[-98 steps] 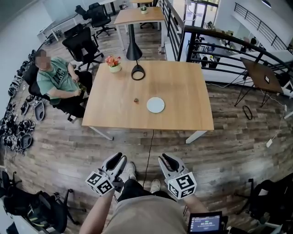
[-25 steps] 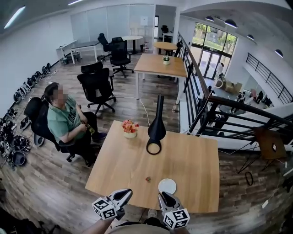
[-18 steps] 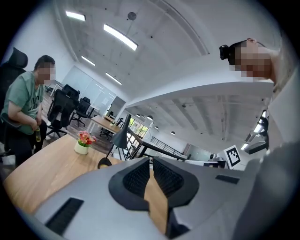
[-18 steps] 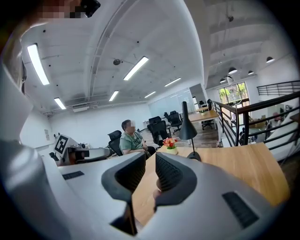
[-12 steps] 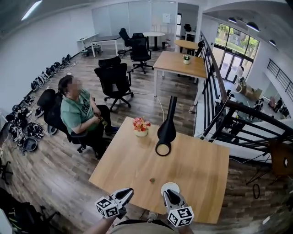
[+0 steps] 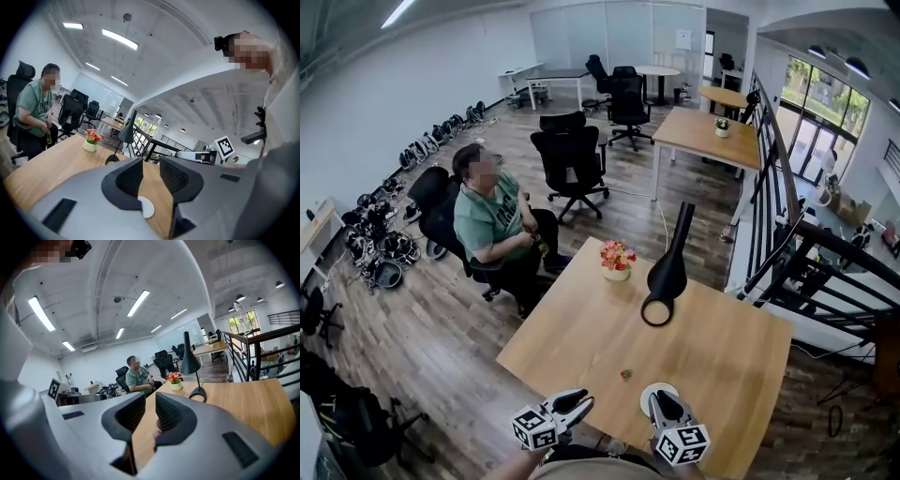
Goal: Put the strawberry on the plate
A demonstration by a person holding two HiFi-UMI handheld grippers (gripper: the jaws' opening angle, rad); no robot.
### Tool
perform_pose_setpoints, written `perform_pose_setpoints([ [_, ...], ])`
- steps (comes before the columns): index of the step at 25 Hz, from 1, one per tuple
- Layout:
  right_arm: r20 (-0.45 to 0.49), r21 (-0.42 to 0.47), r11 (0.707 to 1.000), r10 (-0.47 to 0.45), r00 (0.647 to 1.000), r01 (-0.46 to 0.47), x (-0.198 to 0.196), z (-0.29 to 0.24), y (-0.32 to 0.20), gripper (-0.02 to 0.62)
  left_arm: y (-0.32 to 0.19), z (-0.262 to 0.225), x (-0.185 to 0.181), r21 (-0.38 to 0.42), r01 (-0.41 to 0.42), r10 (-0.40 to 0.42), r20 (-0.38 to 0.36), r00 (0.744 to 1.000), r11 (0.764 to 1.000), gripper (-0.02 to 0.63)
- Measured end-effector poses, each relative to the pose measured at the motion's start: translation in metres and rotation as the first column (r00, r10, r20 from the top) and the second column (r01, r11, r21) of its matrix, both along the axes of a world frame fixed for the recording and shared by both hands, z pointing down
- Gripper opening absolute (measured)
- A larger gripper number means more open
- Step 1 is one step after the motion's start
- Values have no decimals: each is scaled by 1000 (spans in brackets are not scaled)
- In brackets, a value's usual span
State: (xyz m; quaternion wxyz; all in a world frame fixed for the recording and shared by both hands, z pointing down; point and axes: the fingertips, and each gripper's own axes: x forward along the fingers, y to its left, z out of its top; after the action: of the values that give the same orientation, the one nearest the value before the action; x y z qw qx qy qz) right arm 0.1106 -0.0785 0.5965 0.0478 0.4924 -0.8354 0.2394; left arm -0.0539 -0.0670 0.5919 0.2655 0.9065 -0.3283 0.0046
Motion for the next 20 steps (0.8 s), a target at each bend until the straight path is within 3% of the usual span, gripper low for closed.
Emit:
perform_pose_setpoints([
  [7, 29, -8, 1000, -16, 999, 16, 5, 4, -9, 55, -2, -22, -2, 47, 27, -27, 8, 1000, 999, 92],
  [11, 30, -23, 999, -23, 999, 23, 4, 14, -18, 55, -6, -23, 1, 30, 36, -35, -26, 999, 999, 92],
  [20, -67, -60, 998, -15, 998, 11, -2, 44, -38, 57, -38, 2, 6, -11, -80, 80, 27, 996, 997, 92],
])
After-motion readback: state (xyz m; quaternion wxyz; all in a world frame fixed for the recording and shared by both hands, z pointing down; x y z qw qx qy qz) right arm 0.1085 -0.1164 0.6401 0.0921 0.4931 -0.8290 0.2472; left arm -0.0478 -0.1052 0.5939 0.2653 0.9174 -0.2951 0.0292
